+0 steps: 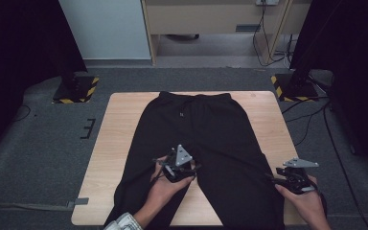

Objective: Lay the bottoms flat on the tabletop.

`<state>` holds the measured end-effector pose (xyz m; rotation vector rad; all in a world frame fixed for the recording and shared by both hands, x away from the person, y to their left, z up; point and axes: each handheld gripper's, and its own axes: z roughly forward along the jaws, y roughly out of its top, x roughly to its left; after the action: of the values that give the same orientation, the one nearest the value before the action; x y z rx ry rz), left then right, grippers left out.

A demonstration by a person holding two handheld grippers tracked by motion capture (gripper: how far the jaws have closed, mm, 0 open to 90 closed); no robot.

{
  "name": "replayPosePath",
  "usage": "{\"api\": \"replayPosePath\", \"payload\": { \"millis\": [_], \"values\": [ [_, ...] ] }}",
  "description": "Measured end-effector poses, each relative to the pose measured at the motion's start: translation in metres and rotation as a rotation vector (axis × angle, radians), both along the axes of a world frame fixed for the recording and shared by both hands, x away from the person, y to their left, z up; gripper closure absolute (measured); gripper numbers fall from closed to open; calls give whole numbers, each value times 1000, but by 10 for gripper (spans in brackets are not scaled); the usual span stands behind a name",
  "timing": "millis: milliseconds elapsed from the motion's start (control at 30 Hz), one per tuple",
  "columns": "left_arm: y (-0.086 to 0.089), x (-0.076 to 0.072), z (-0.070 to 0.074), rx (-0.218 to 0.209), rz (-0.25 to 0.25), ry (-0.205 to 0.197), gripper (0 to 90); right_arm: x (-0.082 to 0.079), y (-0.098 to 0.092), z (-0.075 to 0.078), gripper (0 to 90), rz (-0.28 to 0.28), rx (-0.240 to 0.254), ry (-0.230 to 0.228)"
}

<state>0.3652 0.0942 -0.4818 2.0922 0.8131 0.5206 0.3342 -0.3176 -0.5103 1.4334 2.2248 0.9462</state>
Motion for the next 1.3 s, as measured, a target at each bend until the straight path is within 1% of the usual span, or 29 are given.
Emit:
{"api": "replayPosePath", "payload": {
  "millis": [33, 100, 133, 167, 200, 233, 300, 333, 400, 433, 467, 533, 567, 667, 733, 767, 800, 833, 900, 933, 967, 1033, 1133, 1200, 1267, 1300],
  "values": [
    [21, 4, 3, 0, 41, -4, 342, -6, 2, 1, 403, -9, -30, 9],
    [43, 9, 1, -9, 88, 4, 334, -14, -1, 1, 405, -16, -38, 2],
    [43, 9, 1, -9, 88, 4, 329, -14, -1, 1, 405, -16, -38, 2],
    [54, 11, -1, -5, 106, 14, 324, -18, -2, 0, 398, -11, -42, 12],
    [64, 13, -4, 0, 129, 16, 320, -24, -3, -4, 369, 4, -52, 23],
    [83, 16, -10, 7, 175, 23, 318, -26, -2, -6, 359, 4, -59, 31],
    [101, 18, -15, 6, 219, 23, 307, -27, -1, -11, 352, 10, -85, 39],
    [109, 18, -17, 5, 237, 24, 303, -28, -1, -12, 355, 11, -82, 27],
    [124, 18, -19, -10, 267, 33, 294, -29, -4, -10, 358, 6, -92, 37],
    [129, 18, -19, -15, 274, 42, 289, -30, -6, -10, 365, 4, -97, 43],
    [133, 17, -19, -9, 277, 38, 280, -32, -8, -9, 365, 8, -94, 52],
    [140, 15, -18, 8, 284, 18, 275, -37, -10, -8, 365, 22, -101, 65],
    [142, 14, -17, 5, 286, 14, 270, -40, -8, -8, 364, 33, -106, 61],
    [147, 13, -16, -5, 286, 10, 251, -48, 2, -9, 347, 65, -104, 43],
    [154, 12, -16, -4, 284, 21, 231, -50, 10, -10, 322, 93, -107, 33],
    [157, 12, -17, -5, 282, 28, 222, -51, 15, -10, 306, 100, -106, 36],
    [157, 12, -17, -5, 282, 28, 218, -51, 15, -10, 306, 100, -106, 36],
    [162, 10, -18, -11, 290, 31, 215, -51, 22, -10, 287, 113, -102, 39],
    [168, 9, -17, -21, 285, 43, 195, -51, 27, -10, 244, 124, -106, 40],
    [171, 9, -17, -35, 284, 43, 183, -50, 27, -10, 222, 123, -114, 38],
    [174, 9, -16, -38, 284, 40, 175, -48, 26, -9, 202, 120, -111, 24],
    [179, 10, -14, -48, 295, 41, 147, -41, 23, -5, 155, 102, -74, -9],
    [186, 14, -12, -47, 297, 57, 93, -22, 17, 2, 87, 51, -9, -57],
    [191, 17, -12, -42, 290, 73, 69, -8, 13, 6, 71, 32, 17, -76],
    [193, 18, -13, -38, 288, 80, 65, 7, 11, 8, 75, 18, 20, -82],
    [197, 23, -16, -22, 280, 103, 62, 14, 10, 9, 78, 12, 16, -84]
  ]
}}
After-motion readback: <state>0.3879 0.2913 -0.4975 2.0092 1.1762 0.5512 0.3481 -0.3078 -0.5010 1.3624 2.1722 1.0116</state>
